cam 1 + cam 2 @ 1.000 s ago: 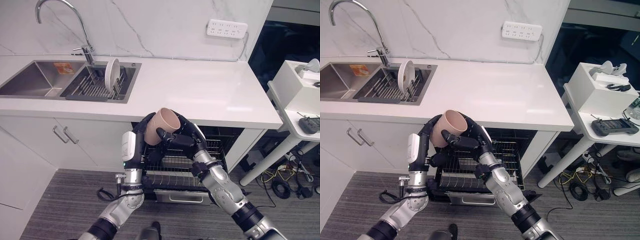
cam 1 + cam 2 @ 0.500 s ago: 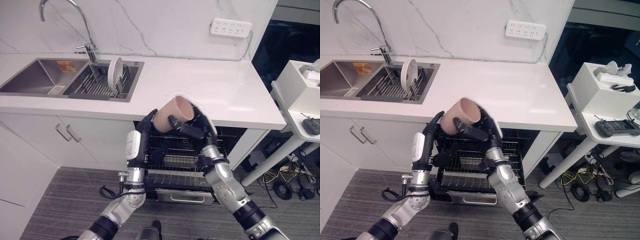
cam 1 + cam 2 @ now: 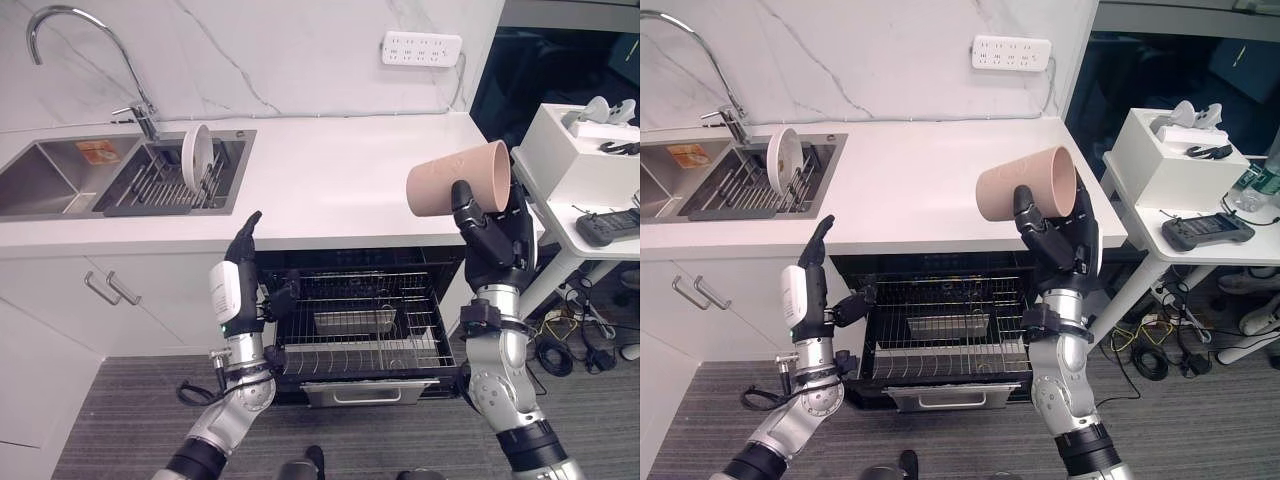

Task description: Place the dishes in the dishwasher.

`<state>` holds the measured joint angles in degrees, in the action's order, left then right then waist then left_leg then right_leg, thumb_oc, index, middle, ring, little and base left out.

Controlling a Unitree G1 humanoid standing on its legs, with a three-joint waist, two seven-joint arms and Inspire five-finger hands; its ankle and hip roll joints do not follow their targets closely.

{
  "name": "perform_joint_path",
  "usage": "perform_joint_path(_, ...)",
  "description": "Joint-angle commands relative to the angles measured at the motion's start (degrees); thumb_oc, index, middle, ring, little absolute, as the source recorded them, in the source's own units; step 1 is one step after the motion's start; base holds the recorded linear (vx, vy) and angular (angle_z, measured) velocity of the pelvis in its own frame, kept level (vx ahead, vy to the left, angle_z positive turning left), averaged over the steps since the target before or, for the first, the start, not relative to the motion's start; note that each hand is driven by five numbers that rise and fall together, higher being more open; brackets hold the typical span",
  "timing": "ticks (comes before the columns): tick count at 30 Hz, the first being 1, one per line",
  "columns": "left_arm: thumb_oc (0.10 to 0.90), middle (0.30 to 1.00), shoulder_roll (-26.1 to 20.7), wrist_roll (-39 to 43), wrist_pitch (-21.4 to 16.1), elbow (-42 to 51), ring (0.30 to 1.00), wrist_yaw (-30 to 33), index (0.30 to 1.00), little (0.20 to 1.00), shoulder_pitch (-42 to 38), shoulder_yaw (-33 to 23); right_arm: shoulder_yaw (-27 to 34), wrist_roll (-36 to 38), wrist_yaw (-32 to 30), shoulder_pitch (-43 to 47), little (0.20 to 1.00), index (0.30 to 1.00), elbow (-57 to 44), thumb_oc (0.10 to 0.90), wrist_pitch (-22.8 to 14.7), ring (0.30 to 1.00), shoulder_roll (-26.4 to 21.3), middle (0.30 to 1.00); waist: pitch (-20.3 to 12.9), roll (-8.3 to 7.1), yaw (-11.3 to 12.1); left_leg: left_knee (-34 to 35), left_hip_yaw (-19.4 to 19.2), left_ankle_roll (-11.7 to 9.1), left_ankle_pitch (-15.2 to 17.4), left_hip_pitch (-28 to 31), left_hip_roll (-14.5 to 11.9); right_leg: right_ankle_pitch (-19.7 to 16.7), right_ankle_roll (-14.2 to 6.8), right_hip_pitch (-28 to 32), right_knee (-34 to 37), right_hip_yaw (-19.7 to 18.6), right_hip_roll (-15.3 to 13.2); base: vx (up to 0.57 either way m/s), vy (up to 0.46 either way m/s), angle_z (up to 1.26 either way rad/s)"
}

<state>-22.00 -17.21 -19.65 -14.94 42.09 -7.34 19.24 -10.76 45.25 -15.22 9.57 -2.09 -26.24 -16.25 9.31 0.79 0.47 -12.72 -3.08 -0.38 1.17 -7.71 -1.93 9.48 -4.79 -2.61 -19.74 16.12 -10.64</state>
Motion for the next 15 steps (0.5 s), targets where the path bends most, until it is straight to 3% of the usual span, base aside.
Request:
perform_joint_path(1,0.800,0.900,-2.63,18.29,2.74,6.88,0.900,-34.80,0.900,0.900,-2.66,3.62,3.46,0.00,6.90,3.11,0.300,0.300,-8.68,0.400,-2.90,0.300,-1.44,0.300,-2.61,0.10,-0.45,-4.47,-4.80,0.10,10.92,3.11,-0.80,0.22,-1.83,1.11,2.55,-3.93,2.82,-0.03,0.053,-0.01)
perform_joint_path(2,0.800,0.900,-3.08,18.78,5.10,7.05,0.900,-39.93,0.900,0.900,-1.82,4.83,3.89,0.50,8.24,2.78,0.300,0.300,-8.20,0.400,-2.18,0.300,-1.75,0.300,-2.62,0.43,-0.67,-4.47,-4.96,0.14,10.91,3.09,-0.84,0.29,-1.92,1.04,2.55,-3.95,2.80,-0.01,0.054,-0.06)
perform_joint_path(7,0.800,0.900,-6.91,20.97,11.53,6.75,0.900,-51.79,0.900,0.900,2.02,6.89,5.35,2.37,13.42,0.45,0.300,0.300,-6.18,0.400,0.93,0.300,-4.72,0.300,-2.48,1.60,-1.55,-4.47,-5.43,-0.01,10.57,3.14,-0.90,0.40,-2.28,0.91,2.55,-4.02,2.79,0.01,0.056,-0.15)
perform_joint_path(15,0.800,0.900,-9.98,23.18,13.43,7.47,0.900,-58.71,0.900,0.900,5.68,1.25,5.99,3.27,19.20,-3.21,0.300,0.300,-1.17,0.400,2.39,0.300,-5.16,0.300,-2.18,2.37,-1.33,-4.47,-4.98,0.13,10.09,2.89,-0.66,0.48,-2.29,0.90,2.55,-3.64,2.69,0.00,0.011,0.00)
